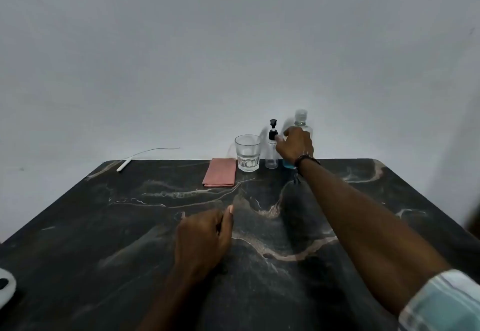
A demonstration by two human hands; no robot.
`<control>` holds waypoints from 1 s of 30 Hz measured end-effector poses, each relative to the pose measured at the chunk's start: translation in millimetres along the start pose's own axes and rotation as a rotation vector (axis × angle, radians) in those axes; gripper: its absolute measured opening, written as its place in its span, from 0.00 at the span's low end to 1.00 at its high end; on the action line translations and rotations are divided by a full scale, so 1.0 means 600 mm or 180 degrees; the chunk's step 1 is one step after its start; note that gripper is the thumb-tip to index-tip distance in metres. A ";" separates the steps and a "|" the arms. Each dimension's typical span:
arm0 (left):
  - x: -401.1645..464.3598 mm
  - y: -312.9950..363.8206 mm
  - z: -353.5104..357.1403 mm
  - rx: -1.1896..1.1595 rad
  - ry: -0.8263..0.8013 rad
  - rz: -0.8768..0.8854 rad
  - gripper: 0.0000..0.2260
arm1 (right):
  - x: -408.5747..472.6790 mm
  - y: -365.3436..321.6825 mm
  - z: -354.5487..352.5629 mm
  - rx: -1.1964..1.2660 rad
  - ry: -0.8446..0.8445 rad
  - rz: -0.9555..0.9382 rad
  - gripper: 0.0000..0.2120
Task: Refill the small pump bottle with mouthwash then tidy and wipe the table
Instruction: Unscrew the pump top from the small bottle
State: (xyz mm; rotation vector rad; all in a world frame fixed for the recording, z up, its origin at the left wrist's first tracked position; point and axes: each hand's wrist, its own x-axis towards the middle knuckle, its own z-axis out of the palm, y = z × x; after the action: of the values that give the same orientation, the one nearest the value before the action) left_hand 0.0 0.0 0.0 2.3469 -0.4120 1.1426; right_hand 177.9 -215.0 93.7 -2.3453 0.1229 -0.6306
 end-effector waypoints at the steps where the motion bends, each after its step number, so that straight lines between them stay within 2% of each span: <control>1: 0.003 0.004 -0.004 -0.0004 -0.0021 -0.0020 0.18 | 0.007 -0.006 0.003 -0.0025 -0.0042 -0.0004 0.13; 8: -0.002 -0.004 0.003 0.0068 0.0163 -0.0052 0.20 | 0.039 -0.020 0.044 -0.0206 -0.0058 -0.0069 0.12; 15: 0.000 -0.001 -0.001 0.0012 0.0107 -0.0156 0.19 | 0.039 -0.016 0.060 -0.0130 -0.0020 -0.0066 0.12; 26: 0.002 0.006 -0.009 -0.0057 0.0163 -0.0242 0.19 | -0.069 -0.020 -0.049 0.0176 -0.0097 -0.0437 0.11; 30: 0.001 0.021 -0.027 -0.0458 0.0485 -0.0154 0.21 | -0.150 -0.024 -0.112 0.0169 -0.0256 -0.0657 0.10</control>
State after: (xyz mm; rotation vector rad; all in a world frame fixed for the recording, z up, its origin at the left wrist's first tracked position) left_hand -16.2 -1.6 12.7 2.1191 -0.3684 1.2173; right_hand 66.1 -221.9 109.3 -2.3457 -0.1723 -0.6288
